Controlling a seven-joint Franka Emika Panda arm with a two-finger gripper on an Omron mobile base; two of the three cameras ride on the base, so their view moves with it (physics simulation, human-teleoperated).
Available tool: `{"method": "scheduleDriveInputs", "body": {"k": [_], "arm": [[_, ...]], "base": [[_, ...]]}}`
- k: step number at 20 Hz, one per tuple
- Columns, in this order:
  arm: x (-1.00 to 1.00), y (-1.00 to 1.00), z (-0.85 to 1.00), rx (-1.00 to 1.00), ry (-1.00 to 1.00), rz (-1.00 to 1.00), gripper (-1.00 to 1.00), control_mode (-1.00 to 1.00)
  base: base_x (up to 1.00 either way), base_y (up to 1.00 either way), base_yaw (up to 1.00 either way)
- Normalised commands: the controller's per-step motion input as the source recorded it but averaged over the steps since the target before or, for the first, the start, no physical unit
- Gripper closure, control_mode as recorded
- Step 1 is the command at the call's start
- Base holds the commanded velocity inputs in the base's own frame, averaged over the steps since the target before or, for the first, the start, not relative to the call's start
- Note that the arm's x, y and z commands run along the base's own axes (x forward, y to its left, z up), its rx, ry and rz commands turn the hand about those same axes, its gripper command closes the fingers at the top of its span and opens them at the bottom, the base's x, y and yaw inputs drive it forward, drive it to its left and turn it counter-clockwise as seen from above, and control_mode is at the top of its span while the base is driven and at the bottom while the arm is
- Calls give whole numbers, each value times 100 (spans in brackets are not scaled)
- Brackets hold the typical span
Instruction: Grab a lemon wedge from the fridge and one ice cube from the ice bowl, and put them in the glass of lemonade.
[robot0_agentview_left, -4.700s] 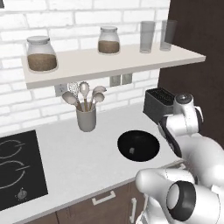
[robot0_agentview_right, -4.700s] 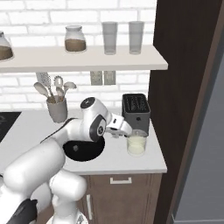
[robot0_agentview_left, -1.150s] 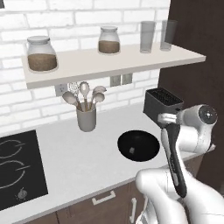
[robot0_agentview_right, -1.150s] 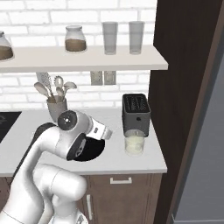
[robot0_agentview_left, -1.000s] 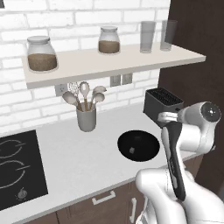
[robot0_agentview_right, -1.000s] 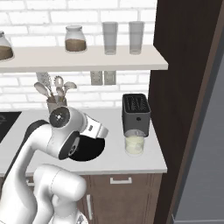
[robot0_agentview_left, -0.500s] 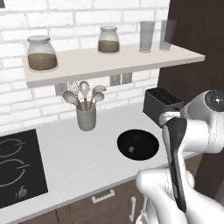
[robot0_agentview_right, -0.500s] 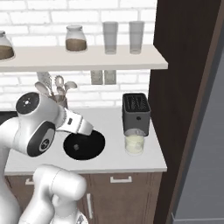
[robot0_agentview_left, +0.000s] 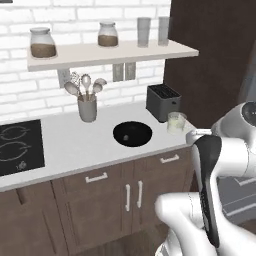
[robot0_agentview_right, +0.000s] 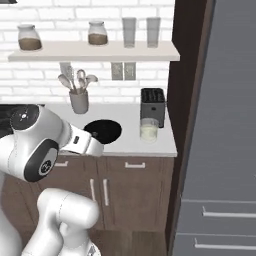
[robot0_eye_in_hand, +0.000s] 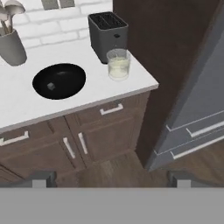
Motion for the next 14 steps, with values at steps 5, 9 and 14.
{"method": "scheduleDriveInputs", "body": {"k": [5, 9, 14], "arm": [[0, 0, 0, 0, 0, 0, -100, 100], [0, 0, 0, 0, 0, 0, -100, 100], [0, 0, 0, 0, 0, 0, -100, 100]], "base": [[-29, -100, 18], [-24, -100, 21], [-39, -100, 21]]}}
